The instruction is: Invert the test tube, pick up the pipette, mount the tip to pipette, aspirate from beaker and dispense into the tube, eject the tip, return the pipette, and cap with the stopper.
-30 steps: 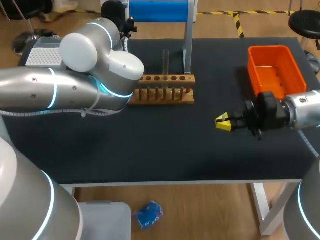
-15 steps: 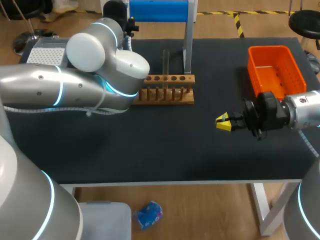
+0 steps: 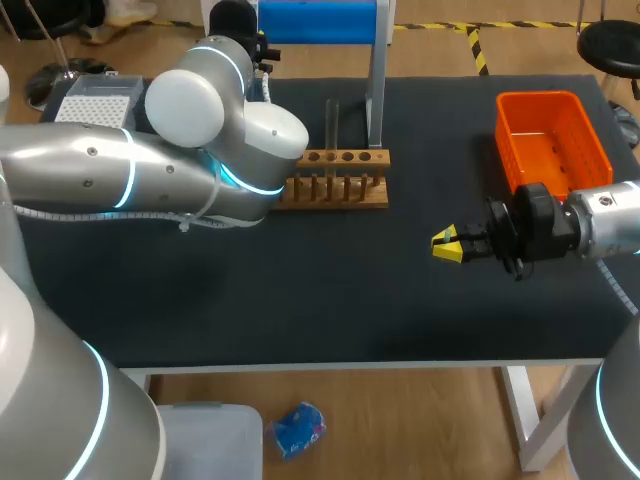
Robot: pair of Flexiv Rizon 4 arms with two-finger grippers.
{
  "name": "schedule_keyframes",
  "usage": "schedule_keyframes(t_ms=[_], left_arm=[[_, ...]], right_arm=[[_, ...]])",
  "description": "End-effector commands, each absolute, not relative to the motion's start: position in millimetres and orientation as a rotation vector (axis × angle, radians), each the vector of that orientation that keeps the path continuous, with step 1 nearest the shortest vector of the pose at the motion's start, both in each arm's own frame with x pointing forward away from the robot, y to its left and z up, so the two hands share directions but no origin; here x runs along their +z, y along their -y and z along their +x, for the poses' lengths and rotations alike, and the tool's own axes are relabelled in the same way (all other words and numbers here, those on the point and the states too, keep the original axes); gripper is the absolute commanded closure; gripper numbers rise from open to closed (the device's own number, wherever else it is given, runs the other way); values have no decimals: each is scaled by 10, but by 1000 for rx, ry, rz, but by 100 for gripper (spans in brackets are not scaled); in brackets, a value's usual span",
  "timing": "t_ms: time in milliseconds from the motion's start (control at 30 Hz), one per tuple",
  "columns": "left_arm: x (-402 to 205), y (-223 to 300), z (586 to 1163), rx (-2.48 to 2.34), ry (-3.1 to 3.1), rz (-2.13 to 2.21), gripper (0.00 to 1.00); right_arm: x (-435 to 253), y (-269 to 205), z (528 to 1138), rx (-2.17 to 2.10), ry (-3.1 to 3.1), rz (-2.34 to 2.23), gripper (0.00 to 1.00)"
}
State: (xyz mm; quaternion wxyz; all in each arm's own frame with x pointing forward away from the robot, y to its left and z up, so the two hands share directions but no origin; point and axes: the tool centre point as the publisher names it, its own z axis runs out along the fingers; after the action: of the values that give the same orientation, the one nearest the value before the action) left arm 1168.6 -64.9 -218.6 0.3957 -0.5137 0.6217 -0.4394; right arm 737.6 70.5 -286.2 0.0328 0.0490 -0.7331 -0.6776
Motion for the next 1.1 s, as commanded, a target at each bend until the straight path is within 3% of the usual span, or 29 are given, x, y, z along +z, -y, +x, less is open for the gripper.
schedule_keyframes(t_ms=[33, 567, 1100], left_arm=[[-2104, 669, 11691, -1108, -1570, -1300, 100], [-1563, 700, 11526, -1171, -1535, -1196, 100], [-1120, 910, 10372, -1624, -1844, -805, 100]], right_arm=[[-2857, -699, 7369, -2083, 2258, 151, 100], [-2857, -699, 7369, -2083, 2258, 151, 100], [-2857, -699, 7369, -2083, 2258, 151, 100]])
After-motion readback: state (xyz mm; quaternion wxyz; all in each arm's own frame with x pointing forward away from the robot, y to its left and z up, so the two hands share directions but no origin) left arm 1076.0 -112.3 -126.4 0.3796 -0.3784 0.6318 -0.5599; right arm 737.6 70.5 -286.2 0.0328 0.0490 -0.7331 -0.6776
